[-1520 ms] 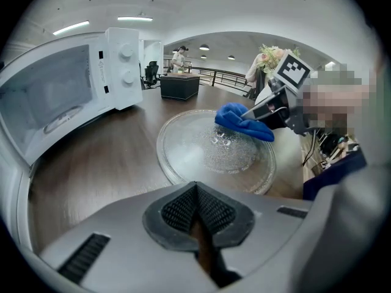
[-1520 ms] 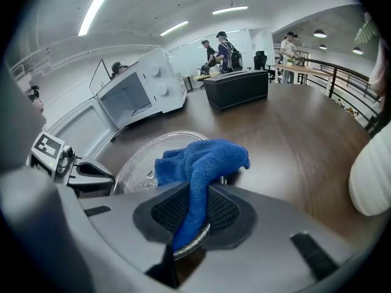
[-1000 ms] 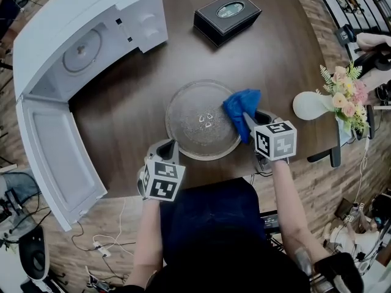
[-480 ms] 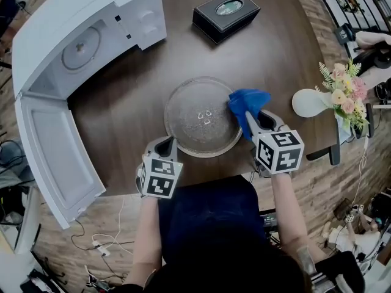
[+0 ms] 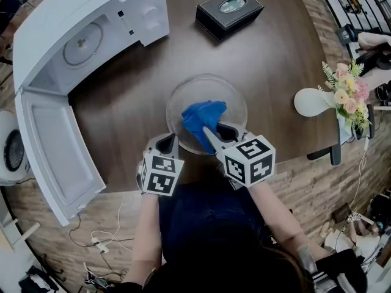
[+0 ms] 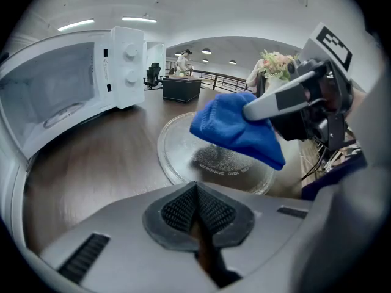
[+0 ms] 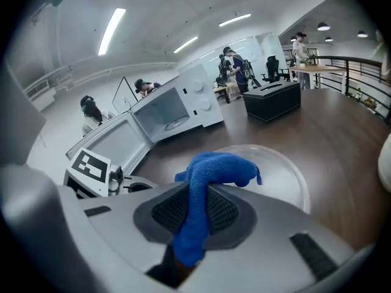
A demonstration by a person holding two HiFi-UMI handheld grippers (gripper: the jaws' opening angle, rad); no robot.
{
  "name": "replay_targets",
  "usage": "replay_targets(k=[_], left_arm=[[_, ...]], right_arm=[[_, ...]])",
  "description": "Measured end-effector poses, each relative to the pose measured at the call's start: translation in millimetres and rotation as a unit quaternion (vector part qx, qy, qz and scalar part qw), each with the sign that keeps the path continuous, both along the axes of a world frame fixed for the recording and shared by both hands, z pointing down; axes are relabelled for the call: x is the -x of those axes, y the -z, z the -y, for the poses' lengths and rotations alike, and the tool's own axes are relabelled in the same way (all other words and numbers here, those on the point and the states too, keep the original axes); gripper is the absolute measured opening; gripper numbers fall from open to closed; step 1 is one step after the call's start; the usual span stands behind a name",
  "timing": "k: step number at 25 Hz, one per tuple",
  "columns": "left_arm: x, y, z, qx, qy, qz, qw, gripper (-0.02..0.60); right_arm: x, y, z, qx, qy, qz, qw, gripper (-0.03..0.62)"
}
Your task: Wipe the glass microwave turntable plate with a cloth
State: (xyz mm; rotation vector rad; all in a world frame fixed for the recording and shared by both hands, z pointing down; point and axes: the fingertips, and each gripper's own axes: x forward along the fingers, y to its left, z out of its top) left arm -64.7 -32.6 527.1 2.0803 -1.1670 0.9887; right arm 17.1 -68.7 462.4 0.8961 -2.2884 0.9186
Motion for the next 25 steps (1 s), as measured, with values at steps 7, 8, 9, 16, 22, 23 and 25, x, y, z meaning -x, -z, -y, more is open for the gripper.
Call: replay_targets(k=[7,8,9,16,22,23,25], left_arm=[[1,0,-1,0.002,0.003,-0.003,1.0000,0.003],[1,0,-1,0.001,0.002,-0.004,1.0000,0.003],[1,-1,-1,0.002,0.002,-0.004,1.0000,0.003],[2,-1,-1,0.004,0.000,-0.003,1.0000,0.003],[1,0,0,0.000,-0.002,-0.003,1.0000,0.003],[1,-1,-1,0.001,-0.001,-0.003,1.0000,0.003],[1,-1,-2,0.005,0.000,-0.004,1.0000,0.003]], right_arm=[[49,-11,-17,0.031,0.036,0.028,0.998,0.054],[52,-18,-20,0.036,0.040,0.023,0.998,0.054],[54,-25,-23,0.043,0.044,0.016,0.998,0.054],[62,-57,-35,0.033,0.079,-0.067,0.994,0.052],[56,-64,-32,0.025,0.089,-0.082,0.992,0.052],[56,-65,-32,0.028,0.090,-0.080,0.992,0.052],[54,-65,-31,0.034,0.090,-0.077,0.992,0.052]])
